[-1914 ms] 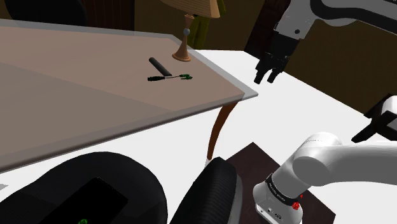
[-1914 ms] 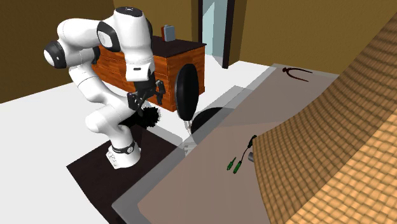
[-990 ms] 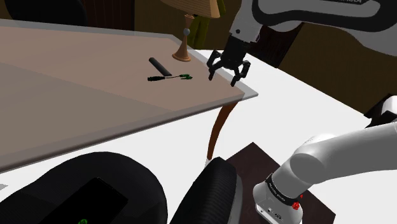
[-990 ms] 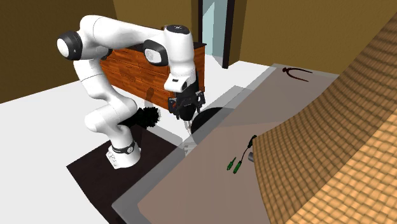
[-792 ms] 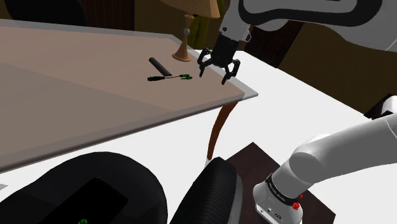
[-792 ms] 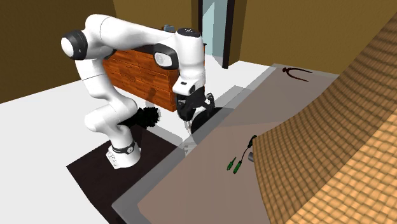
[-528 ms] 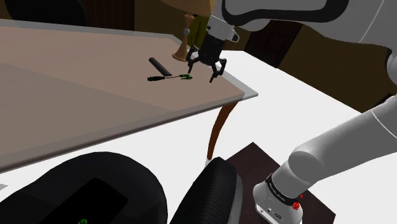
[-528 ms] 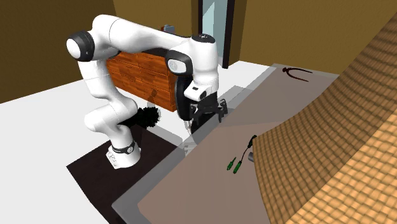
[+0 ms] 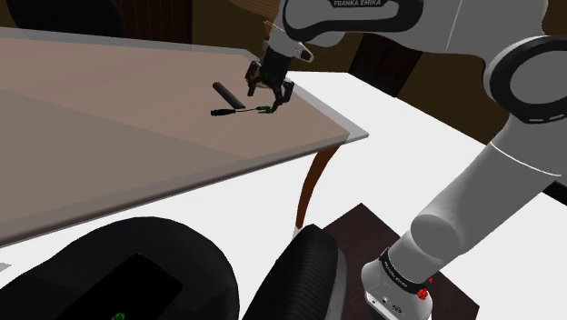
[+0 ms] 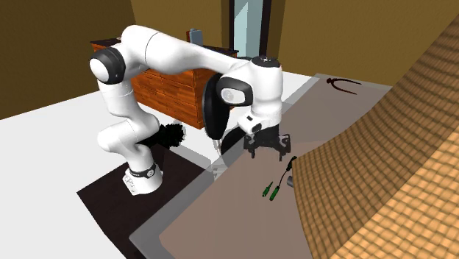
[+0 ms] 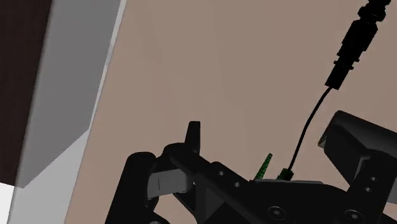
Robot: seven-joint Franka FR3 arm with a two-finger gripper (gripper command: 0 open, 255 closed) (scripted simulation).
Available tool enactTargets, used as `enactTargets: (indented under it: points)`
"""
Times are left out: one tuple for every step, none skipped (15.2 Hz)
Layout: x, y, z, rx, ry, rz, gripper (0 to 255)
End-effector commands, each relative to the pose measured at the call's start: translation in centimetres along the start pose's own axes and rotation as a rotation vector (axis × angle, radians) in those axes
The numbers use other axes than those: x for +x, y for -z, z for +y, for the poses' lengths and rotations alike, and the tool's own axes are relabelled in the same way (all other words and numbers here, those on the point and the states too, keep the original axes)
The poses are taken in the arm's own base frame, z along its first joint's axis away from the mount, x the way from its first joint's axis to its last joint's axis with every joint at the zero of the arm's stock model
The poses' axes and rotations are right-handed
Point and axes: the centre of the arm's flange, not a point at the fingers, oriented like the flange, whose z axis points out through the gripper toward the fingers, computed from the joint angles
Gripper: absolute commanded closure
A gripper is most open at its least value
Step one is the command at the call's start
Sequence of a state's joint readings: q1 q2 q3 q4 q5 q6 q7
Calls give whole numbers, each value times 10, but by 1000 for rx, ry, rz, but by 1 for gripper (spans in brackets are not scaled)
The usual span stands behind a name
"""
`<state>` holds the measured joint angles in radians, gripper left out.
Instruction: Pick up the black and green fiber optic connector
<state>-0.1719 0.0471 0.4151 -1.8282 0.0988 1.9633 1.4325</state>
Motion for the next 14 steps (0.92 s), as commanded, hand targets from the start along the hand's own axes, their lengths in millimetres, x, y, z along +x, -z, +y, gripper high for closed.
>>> enactTargets:
  points:
    - [11, -5, -20, 10, -92, 4, 0]
    - [18, -9, -30, 15, -135, 5, 0]
    - [25, -13, -39, 20, -177, 7, 0]
    - [33, -17, -48, 24, -220, 9, 0]
    - [36, -19, -52, 26, -240, 10, 0]
    - [37, -24, -52, 26, -240, 10, 0]
    - [37, -29, -51, 26, -240, 10, 0]
    - [38, -34, -51, 26, -240, 10, 0]
    - [38, -39, -50, 26, -240, 10, 0]
    - [39, -45, -50, 26, -240, 10, 0]
    - [40, -50, -49, 26, -240, 10, 0]
    - [40, -55, -48, 26, -240, 10, 0]
    - [40, -58, -48, 26, -240, 10, 0]
    - [40, -58, -48, 26, -240, 10, 0]
